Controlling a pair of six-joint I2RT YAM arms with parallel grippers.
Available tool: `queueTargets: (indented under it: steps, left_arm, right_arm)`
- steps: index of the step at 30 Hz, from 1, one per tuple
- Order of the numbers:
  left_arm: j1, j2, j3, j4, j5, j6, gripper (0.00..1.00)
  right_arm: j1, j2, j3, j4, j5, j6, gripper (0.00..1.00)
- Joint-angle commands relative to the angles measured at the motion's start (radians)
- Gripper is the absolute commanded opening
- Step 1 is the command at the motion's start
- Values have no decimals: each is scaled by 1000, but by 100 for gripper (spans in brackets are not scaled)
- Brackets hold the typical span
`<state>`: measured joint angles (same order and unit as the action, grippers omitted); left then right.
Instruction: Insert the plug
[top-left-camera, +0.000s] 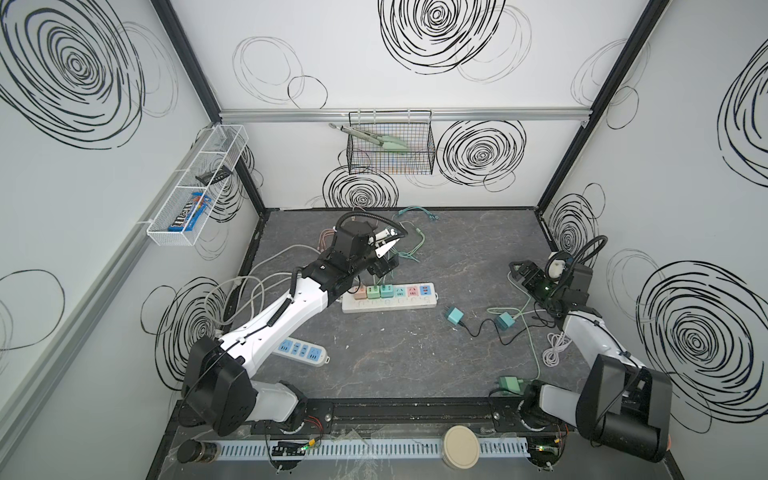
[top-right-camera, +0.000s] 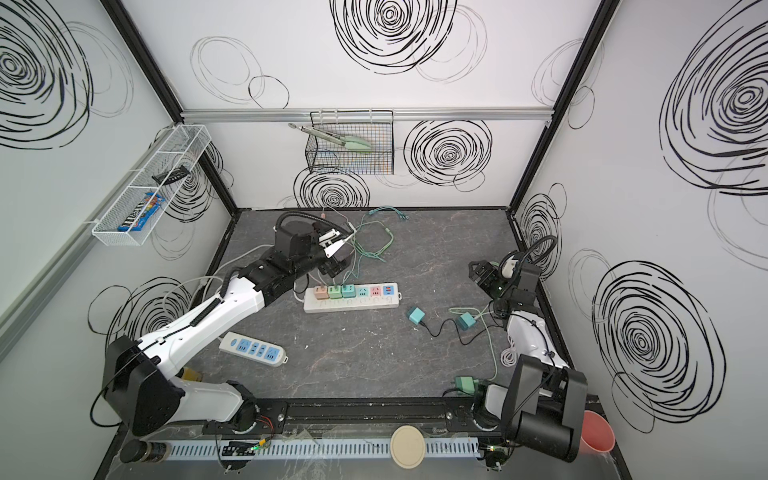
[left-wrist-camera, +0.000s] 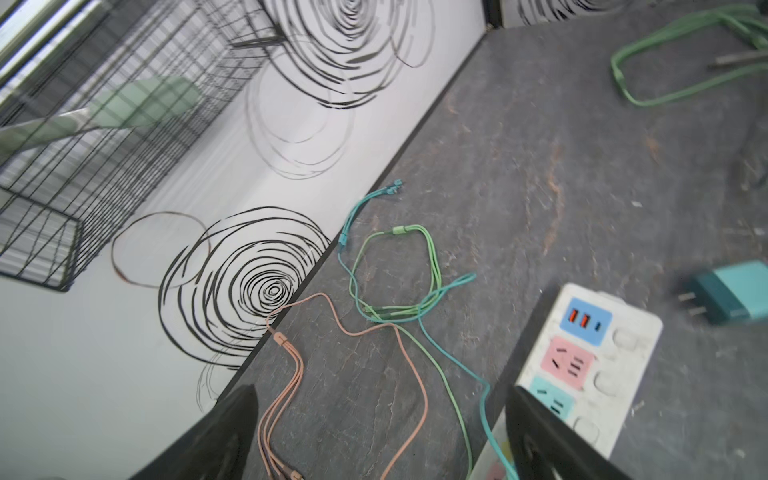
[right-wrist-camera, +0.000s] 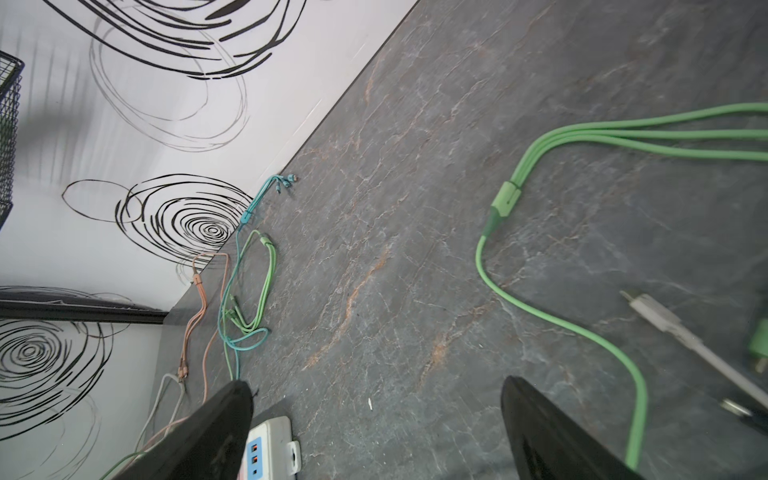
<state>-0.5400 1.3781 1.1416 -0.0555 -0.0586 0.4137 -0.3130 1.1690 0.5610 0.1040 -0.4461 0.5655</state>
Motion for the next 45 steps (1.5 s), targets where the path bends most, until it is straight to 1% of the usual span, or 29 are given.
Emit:
queueTargets:
  steps: [1, 4, 7, 11, 14, 15, 16, 17, 18, 19, 21, 24, 26, 28, 33, 34, 35, 37, 41, 44, 45]
  left_arm:
    - [10, -42, -12, 219, -62, -331, 96]
    - [6, -67, -30, 225, -84, -417, 96]
    - [4, -109, -67, 227, -168, -464, 96]
    - [26, -170, -121, 225, -166, -531, 96]
    - [41, -211, -155, 214, -162, -578, 96]
    - [51, -224, -163, 207, -153, -598, 96]
    - [61, -235, -168, 199, -138, -616, 96]
    - [74, -245, -173, 186, -105, -635, 96]
    - [92, -254, -179, 178, -61, -648, 96]
    - [105, -259, -181, 168, -30, -660, 96]
    - [131, -276, -188, 140, -15, -699, 96]
    - [165, -291, -205, 120, 43, -719, 96]
    - [177, -295, -213, 102, 55, -722, 96]
    - [181, -302, -224, 93, 65, -718, 96]
    - [195, -312, -253, 88, 82, -720, 96]
    - [198, -311, -253, 84, 83, -719, 96]
    - [201, -310, -255, 82, 86, -720, 96]
    - [208, -304, -256, 81, 93, -721, 96]
    - [218, -292, -250, 77, 102, -724, 96]
    - [224, -288, -252, 76, 104, -724, 96]
    - [226, -287, -253, 76, 104, -725, 96]
  right_arm:
    - [-8, -67, -34, -79, 79, -36, 100]
    - [-8, -101, -55, -132, 111, -54, 100]
    - [-8, -126, -60, -190, 139, -52, 99]
    - [-10, -159, -73, -233, 204, -33, 97]
    - [-16, -192, -70, -282, 298, 10, 97]
    - [-22, -207, -78, -271, 290, 8, 98]
    - [-26, -221, -89, -251, 251, -10, 99]
    - [-26, -237, -105, -215, 184, -57, 100]
    - [-18, -251, -119, -195, 123, -80, 99]
    - [-11, -260, -123, -201, 102, -76, 99]
    - [22, -276, -127, -231, 98, -73, 99]
    - [92, -284, -130, -284, 114, -84, 99]
    - [152, -284, -130, -319, 157, -84, 99]
    - [206, -279, -141, -338, 225, -83, 99]
    - [306, -247, -165, -367, 369, -20, 92]
    - [320, -244, -166, -371, 406, -6, 90]
    - [338, -243, -172, -371, 451, 6, 86]
    - [362, -239, -189, -356, 525, 14, 75]
    - [373, -216, -210, -343, 538, 39, 56]
    - [373, -197, -217, -337, 526, 53, 36]
    - [373, -194, -215, -336, 518, 50, 27]
